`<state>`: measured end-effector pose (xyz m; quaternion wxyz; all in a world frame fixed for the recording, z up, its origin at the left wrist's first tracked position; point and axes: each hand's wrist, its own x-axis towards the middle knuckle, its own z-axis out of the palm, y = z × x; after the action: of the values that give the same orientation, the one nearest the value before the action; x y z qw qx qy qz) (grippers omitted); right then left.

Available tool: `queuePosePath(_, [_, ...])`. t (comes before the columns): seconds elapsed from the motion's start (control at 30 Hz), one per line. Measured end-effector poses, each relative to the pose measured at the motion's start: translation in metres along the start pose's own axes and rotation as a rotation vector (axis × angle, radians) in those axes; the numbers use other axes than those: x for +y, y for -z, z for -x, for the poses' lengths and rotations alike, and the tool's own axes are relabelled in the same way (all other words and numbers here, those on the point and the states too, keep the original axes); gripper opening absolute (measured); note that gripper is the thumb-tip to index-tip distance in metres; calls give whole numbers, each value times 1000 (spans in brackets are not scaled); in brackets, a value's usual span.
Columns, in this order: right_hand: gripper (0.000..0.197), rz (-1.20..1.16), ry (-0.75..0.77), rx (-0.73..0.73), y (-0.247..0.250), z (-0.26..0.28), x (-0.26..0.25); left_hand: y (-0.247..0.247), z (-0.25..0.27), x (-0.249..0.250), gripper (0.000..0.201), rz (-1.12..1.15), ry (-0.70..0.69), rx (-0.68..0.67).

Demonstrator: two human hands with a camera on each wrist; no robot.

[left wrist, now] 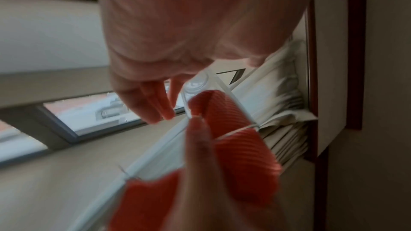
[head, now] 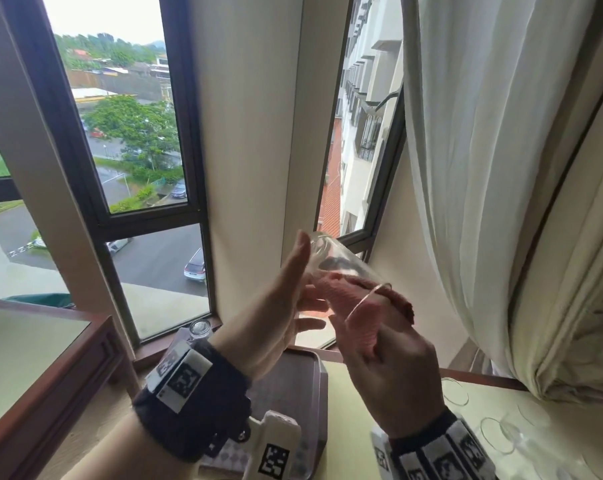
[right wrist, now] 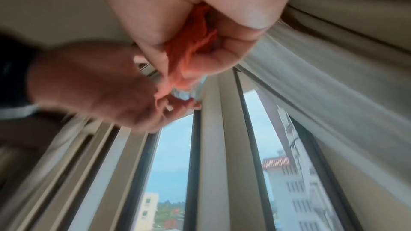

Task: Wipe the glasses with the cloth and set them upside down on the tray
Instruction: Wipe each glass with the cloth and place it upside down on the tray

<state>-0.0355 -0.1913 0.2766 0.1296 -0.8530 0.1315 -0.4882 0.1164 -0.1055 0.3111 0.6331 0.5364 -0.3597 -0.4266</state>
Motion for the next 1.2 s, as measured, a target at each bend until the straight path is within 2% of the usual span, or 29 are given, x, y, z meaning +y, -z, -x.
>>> queuePosePath(0.07, [23, 128, 133, -90, -5, 3, 4, -4, 3, 11, 88, 42, -30, 9])
queuePosePath(0.2, [42, 147, 116, -198, -11, 2, -7, -3, 7, 17, 60, 101, -159, 118])
queuePosePath(0.27, [51, 53, 55, -221, -11, -3, -11, 2, 9, 13, 50, 106, -182, 62])
queuePosePath(0.33, [48, -50, -5, -197, -10, -4, -18, 7, 12, 8, 42, 164, -179, -87])
queuePosePath(0.4, [27, -326, -164, -173, -6, -4, -29, 14, 16, 7, 49, 295, -153, -259])
queuePosePath(0.43, [26, -551, -280, -232, -4, -5, -38, 18, 17, 6, 55, 345, -146, -336])
queuePosePath(0.47, [34, -767, -399, -306, 0, -7, -47, 21, 17, 5, 59, 378, -151, -393])
queuePosePath(0.5, [38, -922, -456, -358, 3, -8, -54, 24, 17, 2, 63, 399, -169, -423])
queuePosePath(0.57, [29, -989, -463, -389, 0, -8, -60, 26, 14, -3, 74, 411, -188, -367])
queuePosePath(0.63, [15, -851, -461, -328, -12, -3, -52, 24, 13, 0, 76, 310, -161, -166])
queuePosePath(0.67, [12, -654, -406, -301, -18, 0, -46, 22, 12, 3, 68, 220, -148, -42])
queuePosePath(0.73, [17, -175, -183, -293, -29, 1, -27, 19, 12, 8, 54, -16, -117, 147])
queuePosePath(0.77, [19, -15, -86, -309, -33, 1, -23, 20, 10, 7, 56, -131, -104, 212])
queuePosePath(0.8, [30, 65, -53, -331, -36, 2, -20, 21, 9, 5, 58, -207, -93, 249])
queuePosePath(0.83, [39, 53, -54, -339, -37, 2, -21, 23, 8, 3, 58, -241, -87, 250])
queuePosePath(0.9, [33, -141, -162, -326, -37, 3, -29, 32, 9, -3, 54, -161, -69, 127])
queuePosePath(0.93, [30, -353, -265, -308, -37, 3, -34, 37, 11, -5, 56, -53, -58, 29])
queuePosePath(1.0, [48, -865, -473, -349, -32, 1, -48, 49, 18, -10, 68, 181, -57, -168])
queuePosePath(1.03, [53, -1038, -524, -353, -30, -1, -54, 53, 21, -13, 75, 266, -74, -249])
queuePosePath(1.07, [50, -1114, -542, -366, -29, -3, -59, 55, 22, -15, 80, 313, -83, -286])
queuePosePath(1.13, [36, -1118, -583, -371, -35, -1, -61, 56, 20, -17, 82, 268, -77, -198])
queuePosePath(1.2, [18, -878, -592, -421, -48, 4, -56, 59, 16, -15, 60, 108, -60, 8])
